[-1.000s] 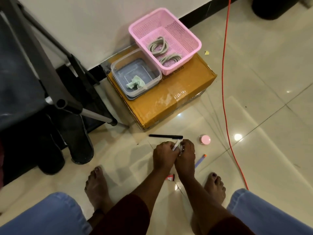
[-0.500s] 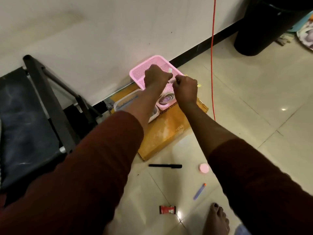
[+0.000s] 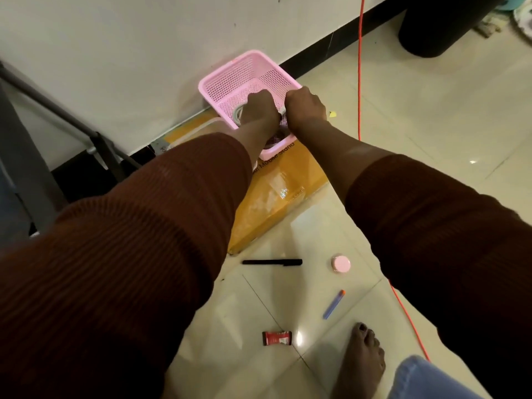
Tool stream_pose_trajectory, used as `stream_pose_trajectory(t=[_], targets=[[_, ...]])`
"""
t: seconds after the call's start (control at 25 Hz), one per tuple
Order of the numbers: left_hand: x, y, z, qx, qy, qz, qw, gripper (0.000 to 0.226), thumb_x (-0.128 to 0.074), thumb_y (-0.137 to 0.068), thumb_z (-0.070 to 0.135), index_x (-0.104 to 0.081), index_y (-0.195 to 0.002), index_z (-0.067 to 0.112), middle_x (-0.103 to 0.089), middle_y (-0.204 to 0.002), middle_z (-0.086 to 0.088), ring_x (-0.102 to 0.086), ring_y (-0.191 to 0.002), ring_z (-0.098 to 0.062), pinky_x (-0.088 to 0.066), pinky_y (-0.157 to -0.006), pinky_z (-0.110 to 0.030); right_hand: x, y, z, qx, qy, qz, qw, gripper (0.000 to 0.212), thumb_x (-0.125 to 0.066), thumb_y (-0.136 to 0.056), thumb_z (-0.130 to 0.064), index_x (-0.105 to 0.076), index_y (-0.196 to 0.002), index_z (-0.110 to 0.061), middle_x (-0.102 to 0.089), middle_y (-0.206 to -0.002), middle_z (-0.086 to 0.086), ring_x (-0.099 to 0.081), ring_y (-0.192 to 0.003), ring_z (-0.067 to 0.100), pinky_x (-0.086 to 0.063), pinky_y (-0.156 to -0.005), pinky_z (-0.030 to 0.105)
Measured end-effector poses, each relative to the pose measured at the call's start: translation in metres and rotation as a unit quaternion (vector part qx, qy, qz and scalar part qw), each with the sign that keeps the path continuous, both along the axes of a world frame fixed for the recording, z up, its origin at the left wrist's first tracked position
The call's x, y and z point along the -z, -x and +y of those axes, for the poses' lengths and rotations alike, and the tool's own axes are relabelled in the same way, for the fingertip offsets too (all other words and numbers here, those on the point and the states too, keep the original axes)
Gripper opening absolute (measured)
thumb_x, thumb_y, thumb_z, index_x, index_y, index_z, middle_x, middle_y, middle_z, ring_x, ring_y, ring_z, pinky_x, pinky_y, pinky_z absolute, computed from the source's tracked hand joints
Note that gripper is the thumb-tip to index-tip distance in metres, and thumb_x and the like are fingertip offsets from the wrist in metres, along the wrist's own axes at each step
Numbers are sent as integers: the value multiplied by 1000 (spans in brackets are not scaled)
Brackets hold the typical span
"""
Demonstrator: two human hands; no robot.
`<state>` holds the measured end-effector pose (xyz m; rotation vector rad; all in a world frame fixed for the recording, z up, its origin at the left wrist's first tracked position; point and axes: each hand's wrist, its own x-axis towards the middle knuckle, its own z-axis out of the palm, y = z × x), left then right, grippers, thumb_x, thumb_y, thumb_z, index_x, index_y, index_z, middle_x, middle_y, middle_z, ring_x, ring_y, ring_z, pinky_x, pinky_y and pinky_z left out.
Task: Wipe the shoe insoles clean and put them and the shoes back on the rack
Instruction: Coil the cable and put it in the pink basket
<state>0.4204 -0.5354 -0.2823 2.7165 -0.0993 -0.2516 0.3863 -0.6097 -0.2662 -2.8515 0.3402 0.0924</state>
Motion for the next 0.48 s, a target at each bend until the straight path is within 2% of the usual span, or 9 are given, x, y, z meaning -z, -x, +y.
stream_pose_trajectory(t=[0.12, 0.24, 0.36, 0.44, 0.48], targets=[[6, 14, 0, 12, -6, 15, 1000, 21, -55, -92, 15, -63, -109, 4, -66, -112, -12, -62, -102, -26, -49, -81, -30, -2, 15, -1, 16, -17, 15, 1000, 35, -57, -90, -9, -53, -125, -5, -59, -118, 14, -60, -103, 27, -50, -89, 35], [9, 41, -4, 1, 14, 38, 999, 18, -53, -90, 7, -67, -101, 2, -67, -103, -15, -64, -93, -28, -53, -78, -34, -7, 41, -6, 21, -14, 40, 999, 36, -58, -88, -8, -52, -124, -3, -57, -119, 16, -59, -105, 29, -49, -90, 36], [6, 66, -7, 16, 16, 35, 999, 19, -54, -89, 6, -66, -103, 1, -67, -105, -17, -63, -97, -29, -50, -79, -35, -15, 71, -12, -7, 2, 69, 998, 37, -58, -89, -9, -52, -124, 0, -56, -123, 19, -55, -113, 33, -45, -96, 39], [-4, 86, -7, 30, 42, -1, 999, 23, -56, -88, 7, -65, -109, 2, -66, -109, -17, -61, -102, -30, -50, -83, -36, -13, 89, -17, -22, 8, 8, 1000, 32, -57, -88, -5, -57, -119, 2, -60, -117, 21, -56, -110, 37, -47, -94, 40], [-10, 99, -6, 36, 69, -24, 997, 25, -55, -89, 6, -65, -111, 2, -66, -110, -17, -61, -103, -30, -49, -85, -36, -8, 101, -18, -31, -1, -74, 997, 27, -56, -86, 0, -61, -113, 3, -64, -109, 22, -58, -103, 39, -50, -88, 41]])
